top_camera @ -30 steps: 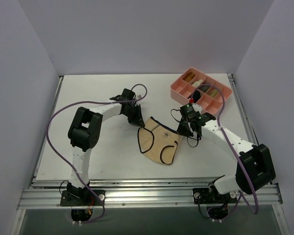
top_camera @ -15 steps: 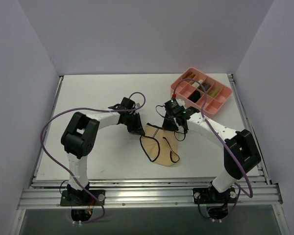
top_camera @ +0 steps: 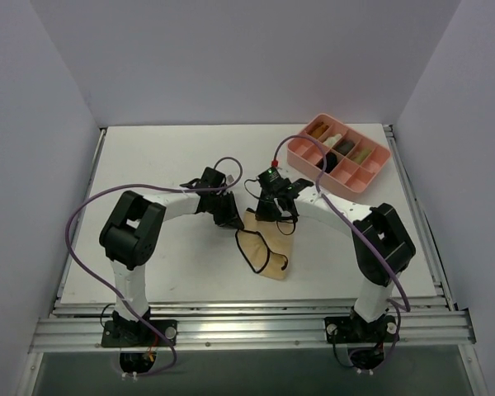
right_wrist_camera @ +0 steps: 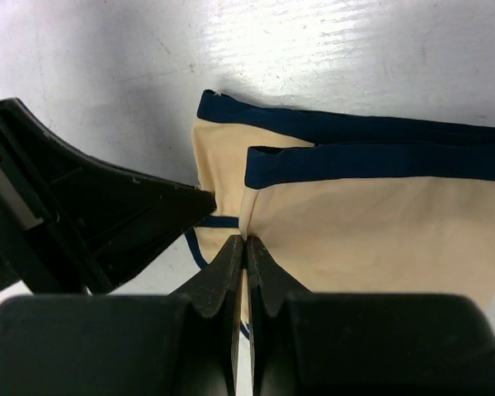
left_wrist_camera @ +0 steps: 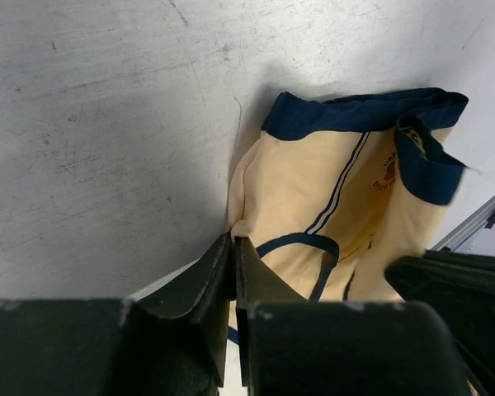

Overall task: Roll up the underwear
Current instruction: Fold the underwear

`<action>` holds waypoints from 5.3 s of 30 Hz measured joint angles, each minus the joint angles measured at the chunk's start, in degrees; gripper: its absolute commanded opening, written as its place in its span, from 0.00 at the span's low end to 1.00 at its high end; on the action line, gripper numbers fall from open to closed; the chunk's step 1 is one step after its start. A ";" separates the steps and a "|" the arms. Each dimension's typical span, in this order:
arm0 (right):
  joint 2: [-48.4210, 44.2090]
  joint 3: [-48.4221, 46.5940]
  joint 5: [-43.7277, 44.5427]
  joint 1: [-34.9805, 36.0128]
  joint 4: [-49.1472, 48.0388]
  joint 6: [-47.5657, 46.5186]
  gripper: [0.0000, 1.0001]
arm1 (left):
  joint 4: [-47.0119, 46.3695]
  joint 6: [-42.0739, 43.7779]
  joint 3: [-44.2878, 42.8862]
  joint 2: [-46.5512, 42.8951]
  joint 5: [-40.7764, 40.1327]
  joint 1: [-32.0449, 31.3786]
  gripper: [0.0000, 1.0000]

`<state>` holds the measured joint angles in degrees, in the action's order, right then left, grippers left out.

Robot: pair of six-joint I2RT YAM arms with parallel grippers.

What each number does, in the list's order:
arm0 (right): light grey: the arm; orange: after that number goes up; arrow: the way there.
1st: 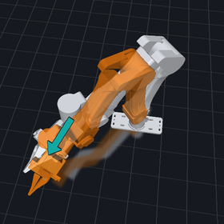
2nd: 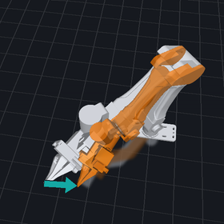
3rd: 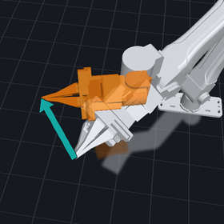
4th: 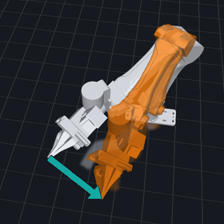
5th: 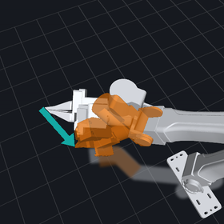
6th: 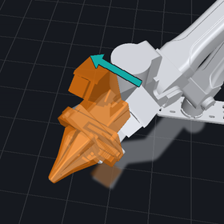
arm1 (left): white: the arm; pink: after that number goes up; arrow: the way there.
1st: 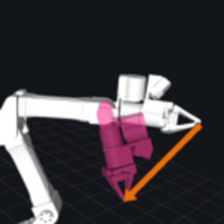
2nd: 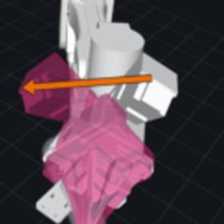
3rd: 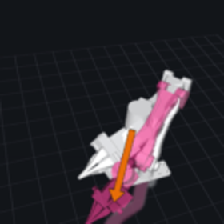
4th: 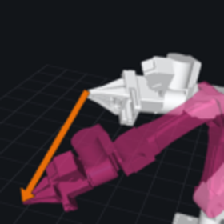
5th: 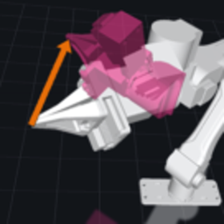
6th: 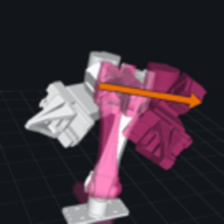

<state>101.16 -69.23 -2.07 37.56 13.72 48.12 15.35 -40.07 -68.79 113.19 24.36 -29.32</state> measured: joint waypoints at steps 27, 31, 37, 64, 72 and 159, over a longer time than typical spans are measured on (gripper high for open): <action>11.04 -8.66 -2.32 1.16 -3.21 1.49 0.00 | -1.40 -0.46 0.76 -0.57 1.38 -0.13 0.48; 12.33 -9.16 -1.84 0.94 -3.26 1.38 0.07 | -0.33 -0.74 1.60 -2.36 0.28 -0.20 0.55; 12.98 -9.22 -2.36 1.16 -3.23 1.36 0.14 | 2.93 0.24 3.50 -5.51 -3.37 -0.20 0.59; 9.44 -7.85 -3.26 1.16 -2.78 0.37 0.06 | 15.32 3.74 3.37 -16.37 -13.81 1.36 0.71; 6.01 -3.78 -3.26 1.16 -2.80 -0.17 0.05 | 15.13 3.10 1.46 -9.86 -13.46 1.36 0.66; 5.62 5.38 -4.74 9.49 -9.11 -7.74 0.09 | 14.08 5.62 -7.21 0.50 0.68 8.31 0.02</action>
<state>106.78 -63.86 -6.81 47.05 4.60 40.38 29.43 -34.46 -76.01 113.69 25.04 -21.02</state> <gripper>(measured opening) 0.093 0.056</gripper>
